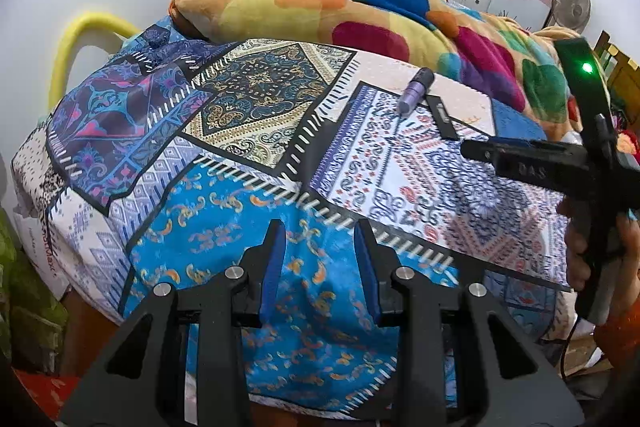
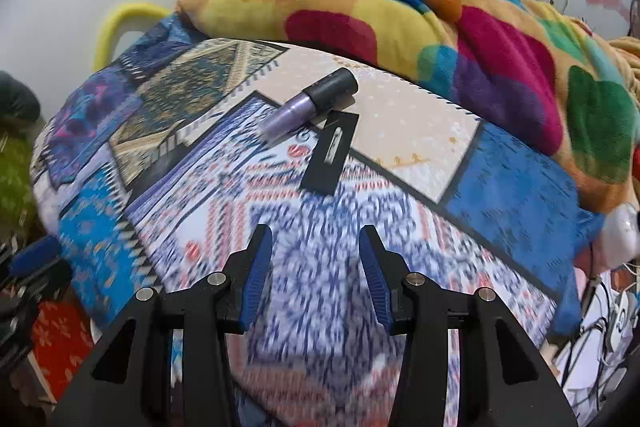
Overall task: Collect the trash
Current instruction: 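Grasp the purple tube with the left tool while the right tool grasps the black flat holder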
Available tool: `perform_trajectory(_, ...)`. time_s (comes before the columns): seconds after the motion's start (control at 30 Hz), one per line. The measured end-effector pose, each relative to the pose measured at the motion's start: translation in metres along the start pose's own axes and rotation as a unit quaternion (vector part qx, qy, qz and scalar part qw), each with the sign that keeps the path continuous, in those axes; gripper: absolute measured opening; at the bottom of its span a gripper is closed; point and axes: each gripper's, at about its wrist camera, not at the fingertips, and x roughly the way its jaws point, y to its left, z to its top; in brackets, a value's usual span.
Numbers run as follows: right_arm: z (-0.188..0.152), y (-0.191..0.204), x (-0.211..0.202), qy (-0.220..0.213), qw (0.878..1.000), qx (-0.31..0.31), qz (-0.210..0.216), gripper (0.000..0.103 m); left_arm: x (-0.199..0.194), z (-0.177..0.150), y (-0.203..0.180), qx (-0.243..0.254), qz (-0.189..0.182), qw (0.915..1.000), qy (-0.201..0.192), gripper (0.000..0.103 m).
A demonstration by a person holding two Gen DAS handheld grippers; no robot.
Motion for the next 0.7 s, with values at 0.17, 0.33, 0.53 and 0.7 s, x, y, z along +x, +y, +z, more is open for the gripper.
perform_trajectory(0.17, 0.015, 0.003, 0.022, 0.002, 1.0, 0.002, 0.001, 0.041, 0.019, 0.008, 0.003, 0.001, -0.003, 0.9999, 0.011, 0.035)
perform_trajectory(0.33, 0.024, 0.006, 0.034, -0.014, 0.999, -0.013, -0.049, 0.042, 0.038, 0.025, -0.01, 0.015, -0.015, 0.9996, 0.017, 0.035)
perform_trajectory(0.53, 0.021, 0.005, 0.032, -0.028, 0.998, -0.036, -0.052, 0.025, 0.064, 0.051, -0.032, 0.038, -0.039, 0.9983, 0.019, 0.042)
perform_trajectory(0.7, 0.014, -0.01, 0.022, -0.027, 0.998, -0.034, -0.034, 0.023, 0.092, 0.073, -0.055, 0.047, -0.072, 0.9958, 0.031, 0.042)
